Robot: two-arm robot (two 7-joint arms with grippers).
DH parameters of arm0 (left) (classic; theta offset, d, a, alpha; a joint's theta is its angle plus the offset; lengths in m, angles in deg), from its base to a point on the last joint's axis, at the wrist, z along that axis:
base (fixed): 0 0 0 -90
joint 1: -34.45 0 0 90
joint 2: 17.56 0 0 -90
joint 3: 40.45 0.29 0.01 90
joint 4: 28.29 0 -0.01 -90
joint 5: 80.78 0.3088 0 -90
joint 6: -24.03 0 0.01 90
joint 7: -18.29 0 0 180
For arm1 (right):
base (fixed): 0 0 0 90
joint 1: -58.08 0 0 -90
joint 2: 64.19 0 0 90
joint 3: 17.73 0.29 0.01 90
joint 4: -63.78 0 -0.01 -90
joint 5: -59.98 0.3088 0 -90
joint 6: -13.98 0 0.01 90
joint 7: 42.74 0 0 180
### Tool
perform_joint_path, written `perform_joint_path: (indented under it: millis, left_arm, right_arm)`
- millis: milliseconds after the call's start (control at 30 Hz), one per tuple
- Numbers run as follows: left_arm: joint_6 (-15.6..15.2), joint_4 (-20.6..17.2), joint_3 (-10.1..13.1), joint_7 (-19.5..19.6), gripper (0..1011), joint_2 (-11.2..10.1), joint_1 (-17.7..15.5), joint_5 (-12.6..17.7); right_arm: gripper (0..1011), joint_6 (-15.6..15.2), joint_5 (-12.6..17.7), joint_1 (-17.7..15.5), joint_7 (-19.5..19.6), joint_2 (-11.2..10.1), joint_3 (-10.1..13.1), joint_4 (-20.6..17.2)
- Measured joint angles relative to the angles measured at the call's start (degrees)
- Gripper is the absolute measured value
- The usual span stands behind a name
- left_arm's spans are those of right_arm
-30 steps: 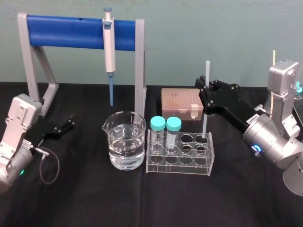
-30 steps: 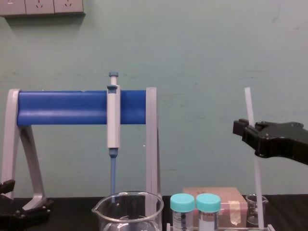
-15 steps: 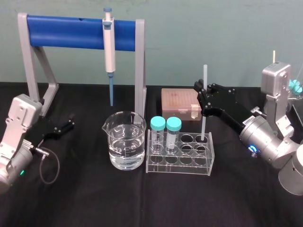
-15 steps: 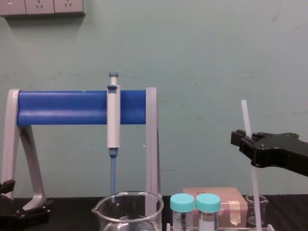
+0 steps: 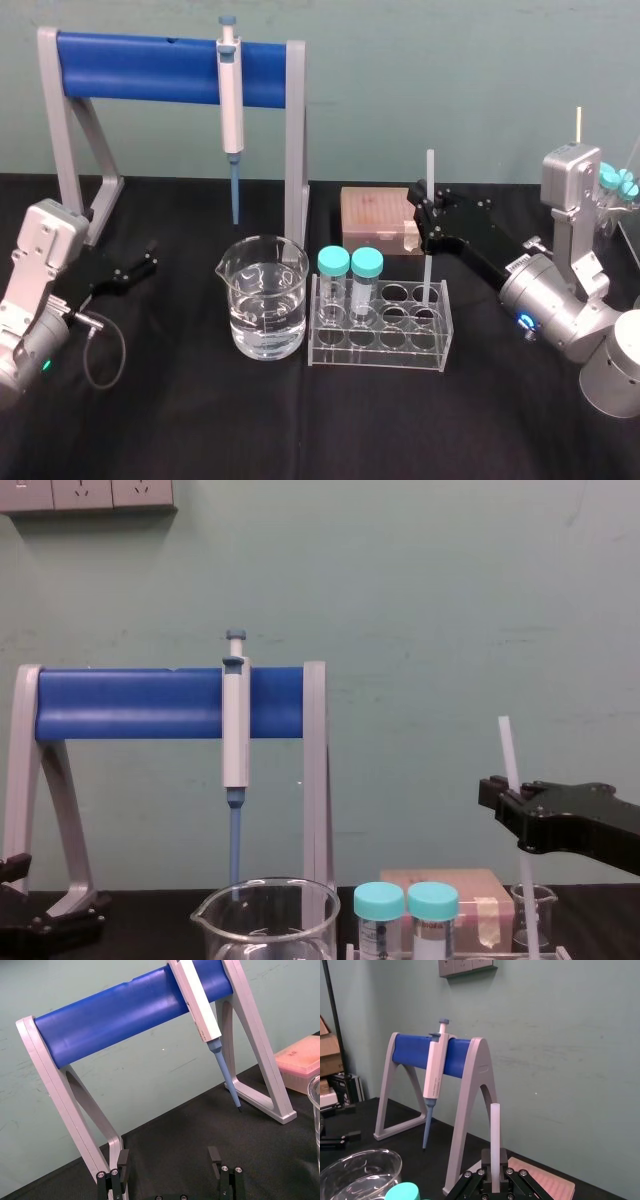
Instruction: Pick up the stirring rod with one hand, then place it down.
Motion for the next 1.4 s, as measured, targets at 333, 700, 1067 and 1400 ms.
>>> perform_joint_path:
  millis: [333,700,1067,1400]
  left_arm:
    - [0.00,0.00,0.00,0.00,1000,0.00,0.00,0.00]
    - [0.00,0.00,0.00,0.00,1001,0.00,0.00,0.00]
    - [0.00,0.00,0.00,0.00,1001,0.00,0.00,0.00]
    - [0.00,0.00,0.00,0.00,1000,0.00,0.00,0.00]
  right_arm:
    - [72,-0.49,0.00,0.52,-0.57,0.36,-0.53,1.20]
    - [72,-0.62,-0.42,1.38,-0.67,0.72,-1.06,2.73]
    - [72,-1.07,-0.91,1.67,-0.64,1.02,-1.42,4.03]
    - [72,-1.72,-1.22,1.79,-0.51,1.10,-1.58,4.48]
